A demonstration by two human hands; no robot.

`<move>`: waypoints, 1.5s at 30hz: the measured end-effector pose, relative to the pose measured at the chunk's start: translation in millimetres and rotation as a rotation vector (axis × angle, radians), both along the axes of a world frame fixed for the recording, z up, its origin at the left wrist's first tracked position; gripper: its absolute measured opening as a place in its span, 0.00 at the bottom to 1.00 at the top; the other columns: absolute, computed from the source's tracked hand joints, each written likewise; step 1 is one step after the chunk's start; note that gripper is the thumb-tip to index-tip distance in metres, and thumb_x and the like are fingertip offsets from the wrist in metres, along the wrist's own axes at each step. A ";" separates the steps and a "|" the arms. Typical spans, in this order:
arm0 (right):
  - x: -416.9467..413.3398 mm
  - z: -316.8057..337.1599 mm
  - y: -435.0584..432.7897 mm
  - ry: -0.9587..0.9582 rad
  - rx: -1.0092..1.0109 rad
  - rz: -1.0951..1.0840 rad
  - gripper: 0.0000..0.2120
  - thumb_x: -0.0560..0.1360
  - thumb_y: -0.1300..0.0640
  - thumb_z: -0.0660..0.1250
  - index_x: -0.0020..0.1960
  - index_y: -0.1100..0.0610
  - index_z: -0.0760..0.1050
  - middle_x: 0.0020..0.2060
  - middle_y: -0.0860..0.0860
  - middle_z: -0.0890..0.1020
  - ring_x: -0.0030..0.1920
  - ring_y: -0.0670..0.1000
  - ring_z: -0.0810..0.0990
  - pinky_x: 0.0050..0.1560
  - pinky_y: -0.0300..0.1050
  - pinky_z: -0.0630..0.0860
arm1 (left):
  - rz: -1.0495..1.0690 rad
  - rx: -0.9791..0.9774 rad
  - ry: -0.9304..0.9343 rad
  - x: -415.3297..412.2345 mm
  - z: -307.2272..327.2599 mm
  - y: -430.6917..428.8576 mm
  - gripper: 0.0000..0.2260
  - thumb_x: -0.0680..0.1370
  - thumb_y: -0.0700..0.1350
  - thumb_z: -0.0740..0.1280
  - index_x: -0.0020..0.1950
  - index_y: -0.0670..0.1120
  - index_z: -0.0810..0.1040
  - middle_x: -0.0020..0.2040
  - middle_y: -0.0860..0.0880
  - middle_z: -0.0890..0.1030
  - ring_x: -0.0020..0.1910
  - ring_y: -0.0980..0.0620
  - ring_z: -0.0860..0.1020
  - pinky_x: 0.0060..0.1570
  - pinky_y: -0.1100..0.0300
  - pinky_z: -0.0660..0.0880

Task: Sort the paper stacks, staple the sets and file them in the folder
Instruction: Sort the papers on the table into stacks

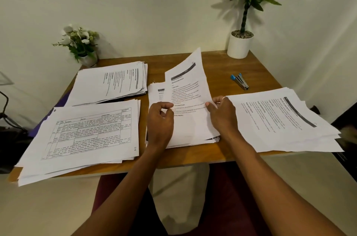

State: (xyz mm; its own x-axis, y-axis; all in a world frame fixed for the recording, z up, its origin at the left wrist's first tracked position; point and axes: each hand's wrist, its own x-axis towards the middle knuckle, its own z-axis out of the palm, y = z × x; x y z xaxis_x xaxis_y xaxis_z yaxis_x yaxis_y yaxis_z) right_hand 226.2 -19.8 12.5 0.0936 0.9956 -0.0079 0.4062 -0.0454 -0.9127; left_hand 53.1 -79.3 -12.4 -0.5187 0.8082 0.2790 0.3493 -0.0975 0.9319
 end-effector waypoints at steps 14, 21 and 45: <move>20.7 1.2 4.2 0.557 -0.165 -0.258 0.11 0.84 0.53 0.62 0.63 0.54 0.77 0.54 0.47 0.84 0.49 0.46 0.83 0.38 0.38 0.77 | 0.082 -0.181 -0.140 10.3 3.2 0.2 0.21 0.79 0.49 0.72 0.69 0.51 0.70 0.70 0.49 0.73 0.67 0.48 0.74 0.58 0.56 0.79; 13.1 4.0 -10.7 0.677 -0.127 -0.330 0.06 0.82 0.56 0.65 0.58 0.48 0.75 0.49 0.43 0.82 0.49 0.47 0.84 0.46 0.43 0.82 | -0.060 -0.434 -0.775 26.4 16.9 24.2 0.35 0.75 0.56 0.74 0.77 0.51 0.63 0.71 0.46 0.74 0.63 0.42 0.79 0.57 0.44 0.81; 51.1 7.6 -39.9 0.320 0.573 -0.578 0.27 0.71 0.67 0.72 0.61 0.47 0.66 0.64 0.50 0.70 0.68 0.49 0.71 0.60 0.38 0.76 | -0.161 -0.508 -0.584 84.0 44.0 49.2 0.41 0.75 0.29 0.71 0.81 0.57 0.59 0.80 0.48 0.65 0.72 0.42 0.72 0.62 0.46 0.79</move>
State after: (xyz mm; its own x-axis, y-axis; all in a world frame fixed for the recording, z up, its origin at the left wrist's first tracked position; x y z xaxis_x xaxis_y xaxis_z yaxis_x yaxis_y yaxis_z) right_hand 277.3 -59.7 20.1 0.6637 0.6515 0.3674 0.1817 0.3361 -0.9241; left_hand 137.0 -30.1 31.6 -0.3331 0.8413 -0.4257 -0.1924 0.3813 0.9042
